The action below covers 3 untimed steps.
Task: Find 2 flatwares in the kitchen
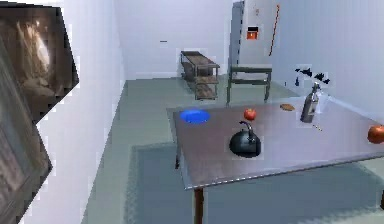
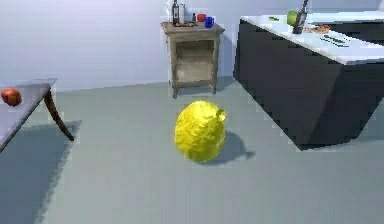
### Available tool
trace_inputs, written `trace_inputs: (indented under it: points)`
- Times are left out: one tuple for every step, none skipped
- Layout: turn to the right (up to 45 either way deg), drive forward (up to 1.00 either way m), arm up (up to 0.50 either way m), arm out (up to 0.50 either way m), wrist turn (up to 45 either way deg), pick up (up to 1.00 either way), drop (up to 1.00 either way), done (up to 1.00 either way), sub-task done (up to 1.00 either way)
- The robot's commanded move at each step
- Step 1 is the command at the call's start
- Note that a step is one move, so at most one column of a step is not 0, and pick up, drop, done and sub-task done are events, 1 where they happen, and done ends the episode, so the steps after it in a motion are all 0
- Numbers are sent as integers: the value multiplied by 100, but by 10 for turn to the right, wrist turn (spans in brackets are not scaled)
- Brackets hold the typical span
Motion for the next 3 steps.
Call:
trace_inputs:
  points:
    - [0, 0, 0, 0, 0, 0, 0, 0, 100]
    - [450, 0, 0, 0, 0, 0, 0, 0, 0]
    - [150, 0, 0, 0, 0, 0, 0, 0, 0]
